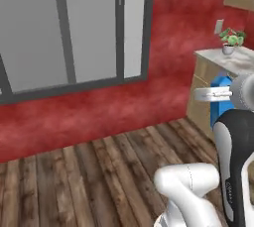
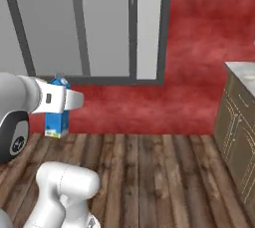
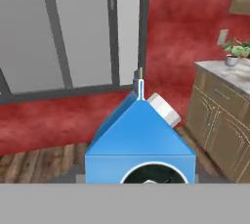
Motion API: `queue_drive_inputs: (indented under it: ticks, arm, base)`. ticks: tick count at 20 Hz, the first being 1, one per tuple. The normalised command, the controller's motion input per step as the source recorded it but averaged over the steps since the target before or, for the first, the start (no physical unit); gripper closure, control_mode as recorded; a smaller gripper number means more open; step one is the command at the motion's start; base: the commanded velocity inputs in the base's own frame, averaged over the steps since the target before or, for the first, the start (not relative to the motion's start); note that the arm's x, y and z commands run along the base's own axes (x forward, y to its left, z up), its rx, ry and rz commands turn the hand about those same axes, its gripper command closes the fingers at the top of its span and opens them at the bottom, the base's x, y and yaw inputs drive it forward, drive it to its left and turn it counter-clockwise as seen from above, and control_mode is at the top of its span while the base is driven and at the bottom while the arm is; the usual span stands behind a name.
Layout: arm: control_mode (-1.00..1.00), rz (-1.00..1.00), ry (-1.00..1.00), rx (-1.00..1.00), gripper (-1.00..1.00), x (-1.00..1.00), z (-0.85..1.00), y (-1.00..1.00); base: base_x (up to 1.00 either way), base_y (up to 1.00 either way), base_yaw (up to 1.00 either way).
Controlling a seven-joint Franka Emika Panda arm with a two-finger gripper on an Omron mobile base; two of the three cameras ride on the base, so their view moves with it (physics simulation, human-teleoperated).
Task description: Take out the milk from the fridge and place it on the tray on the counter. Then take the sugar cube near the tray and place it in the tray.
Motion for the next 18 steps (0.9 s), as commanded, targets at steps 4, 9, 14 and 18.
queue_drive_inputs:
  ticks: [4,9,14,18]
  arm:
    - [1.00,0.00,0.00,0.00,1.00,0.00,0.00,0.00]
    - [1.00,0.00,0.00,0.00,1.00,0.00,0.00,0.00]
    - [1.00,0.00,0.00,0.00,1.00,0.00,0.00,0.00]
    - [1.00,0.00,0.00,0.00,1.00,0.00,0.00,0.00]
  base:
    - [0.00,0.00,1.00]
    - [0.00,0.00,1.00]
    - [0.00,0.00,1.00]
    - [0.01,0.00,1.00]
